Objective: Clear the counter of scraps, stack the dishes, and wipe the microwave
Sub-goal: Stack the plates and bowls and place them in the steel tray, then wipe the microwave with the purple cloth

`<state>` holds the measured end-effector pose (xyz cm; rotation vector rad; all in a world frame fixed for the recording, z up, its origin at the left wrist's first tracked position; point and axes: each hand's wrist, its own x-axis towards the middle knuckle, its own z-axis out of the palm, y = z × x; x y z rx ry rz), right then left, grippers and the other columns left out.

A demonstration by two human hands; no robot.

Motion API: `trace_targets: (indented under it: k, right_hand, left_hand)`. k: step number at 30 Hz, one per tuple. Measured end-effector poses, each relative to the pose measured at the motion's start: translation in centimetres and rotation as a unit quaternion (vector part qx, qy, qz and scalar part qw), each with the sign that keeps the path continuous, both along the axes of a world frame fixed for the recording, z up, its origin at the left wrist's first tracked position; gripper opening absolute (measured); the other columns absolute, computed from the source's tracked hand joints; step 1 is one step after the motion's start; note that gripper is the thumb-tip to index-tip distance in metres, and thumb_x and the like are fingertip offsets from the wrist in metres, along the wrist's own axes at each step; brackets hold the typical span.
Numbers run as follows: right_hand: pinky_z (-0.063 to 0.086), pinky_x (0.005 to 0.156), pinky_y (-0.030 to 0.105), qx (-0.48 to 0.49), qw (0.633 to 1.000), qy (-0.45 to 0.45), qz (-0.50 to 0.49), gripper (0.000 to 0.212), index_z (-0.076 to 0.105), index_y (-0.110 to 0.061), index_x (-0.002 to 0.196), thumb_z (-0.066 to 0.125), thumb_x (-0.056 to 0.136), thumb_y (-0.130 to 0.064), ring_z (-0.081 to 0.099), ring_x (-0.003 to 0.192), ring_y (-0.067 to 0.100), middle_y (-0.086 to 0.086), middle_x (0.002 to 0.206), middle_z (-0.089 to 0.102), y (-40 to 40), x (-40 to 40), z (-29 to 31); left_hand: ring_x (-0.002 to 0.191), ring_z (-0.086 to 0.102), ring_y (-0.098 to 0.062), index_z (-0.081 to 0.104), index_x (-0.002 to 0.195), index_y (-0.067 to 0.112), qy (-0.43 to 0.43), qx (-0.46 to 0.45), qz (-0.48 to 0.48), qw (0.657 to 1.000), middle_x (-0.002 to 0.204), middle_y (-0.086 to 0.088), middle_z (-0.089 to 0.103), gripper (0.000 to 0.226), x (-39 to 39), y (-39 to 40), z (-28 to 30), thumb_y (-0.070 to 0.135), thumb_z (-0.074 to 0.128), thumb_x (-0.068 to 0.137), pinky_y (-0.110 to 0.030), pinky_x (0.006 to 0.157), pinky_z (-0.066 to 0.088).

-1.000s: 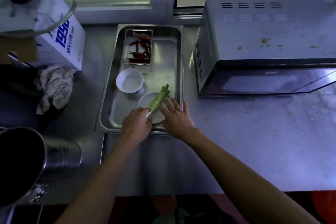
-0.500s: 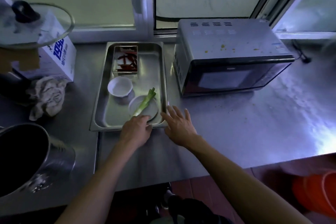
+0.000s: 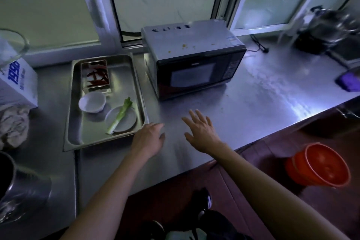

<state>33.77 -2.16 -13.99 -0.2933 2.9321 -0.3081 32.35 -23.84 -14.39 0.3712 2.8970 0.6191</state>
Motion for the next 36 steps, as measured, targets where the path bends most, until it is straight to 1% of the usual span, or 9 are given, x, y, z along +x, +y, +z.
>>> trace_targets:
  k: [2,4,9,13,17,20,23,29,36]
  right_hand:
    - [0.009,0.122,0.054,-0.013,1.000,0.003,-0.025,0.059,0.024,-0.028,0.155,0.047,0.101,-0.038,-0.005,0.154,0.026,0.005,0.167,0.002,2.4,0.7,0.0]
    - [0.010,0.122,0.054,-0.024,0.999,0.002,-0.049,0.060,0.023,-0.029,0.155,0.047,0.100,-0.039,-0.004,0.154,0.026,0.005,0.167,0.003,5.1,1.2,-0.2]
    - [0.011,0.122,0.054,-0.046,0.993,-0.006,-0.106,0.063,0.020,-0.031,0.156,0.048,0.100,-0.039,-0.002,0.154,0.027,0.005,0.167,0.004,13.8,2.7,-0.6]
    - [0.013,0.122,0.054,-0.058,0.985,-0.009,-0.159,0.064,0.020,-0.031,0.156,0.050,0.100,-0.039,-0.001,0.154,0.027,0.005,0.167,0.004,22.9,4.2,-0.1]
    - [0.014,0.122,0.051,-0.062,0.973,-0.001,-0.221,0.063,0.022,-0.030,0.156,0.049,0.099,-0.039,0.001,0.154,0.025,0.004,0.167,0.005,32.3,5.9,0.4]
    - [0.015,0.120,0.049,-0.069,0.961,0.016,-0.269,0.061,0.027,-0.030,0.154,0.049,0.098,-0.035,0.006,0.154,0.025,0.005,0.166,0.011,38.3,7.9,0.4]
    - [0.018,0.120,0.051,-0.069,0.950,0.017,-0.304,0.061,0.030,-0.030,0.153,0.051,0.096,-0.035,0.008,0.153,0.025,0.003,0.164,0.017,43.7,10.3,0.0]
    - [0.016,0.121,0.052,-0.076,0.923,0.010,-0.376,0.065,0.025,-0.030,0.155,0.053,0.096,-0.035,0.004,0.154,0.026,0.005,0.166,0.012,51.7,14.9,-0.6]
    - [0.013,0.121,0.050,-0.079,0.898,-0.002,-0.432,0.064,0.024,-0.031,0.155,0.053,0.098,-0.036,0.001,0.154,0.024,0.003,0.167,0.008,57.9,17.8,-1.3]
  left_hand:
    - [0.125,0.053,-0.024,0.051,0.141,0.023,0.001,-0.011,-0.016,1.000,0.138,0.000,0.057,0.047,-0.4,2.4,0.4,0.035,0.053,0.096,-0.038,0.100,0.046]
    - [0.128,0.051,-0.022,0.048,0.144,0.026,-0.003,-0.015,-0.030,0.999,0.143,0.002,0.053,0.049,-0.8,5.3,0.6,0.037,0.052,0.096,-0.037,0.100,0.045]
    - [0.125,0.051,-0.021,0.048,0.144,0.027,0.011,-0.034,-0.091,0.995,0.139,0.004,0.055,0.050,-1.7,15.2,0.9,0.038,0.052,0.096,-0.037,0.098,0.046]
    - [0.121,0.052,-0.022,0.051,0.141,0.025,0.022,-0.062,-0.162,0.985,0.135,0.002,0.058,0.048,-1.7,24.9,0.9,0.038,0.052,0.095,-0.036,0.097,0.047]
    - [0.127,0.050,-0.021,0.053,0.139,0.025,0.027,-0.068,-0.213,0.974,0.137,0.001,0.058,0.046,-1.7,35.3,1.3,0.039,0.053,0.095,-0.035,0.101,0.044]
    - [0.130,0.049,-0.022,0.052,0.141,0.025,0.020,-0.078,-0.254,0.964,0.141,0.000,0.056,0.047,-1.4,42.1,1.5,0.038,0.052,0.096,-0.037,0.106,0.042]
    - [0.129,0.051,-0.021,0.050,0.142,0.029,0.022,-0.099,-0.281,0.954,0.142,0.002,0.055,0.047,-0.4,48.2,1.5,0.040,0.049,0.096,-0.038,0.105,0.044]
    - [0.128,0.053,-0.021,0.049,0.142,0.032,0.018,-0.106,-0.349,0.931,0.141,0.004,0.055,0.046,2.0,58.1,1.0,0.043,0.050,0.097,-0.036,0.100,0.044]
    - [0.126,0.052,-0.024,0.047,0.143,0.031,0.009,-0.104,-0.411,0.905,0.141,0.002,0.054,0.047,2.4,66.4,0.3,0.042,0.050,0.097,-0.042,0.099,0.048]
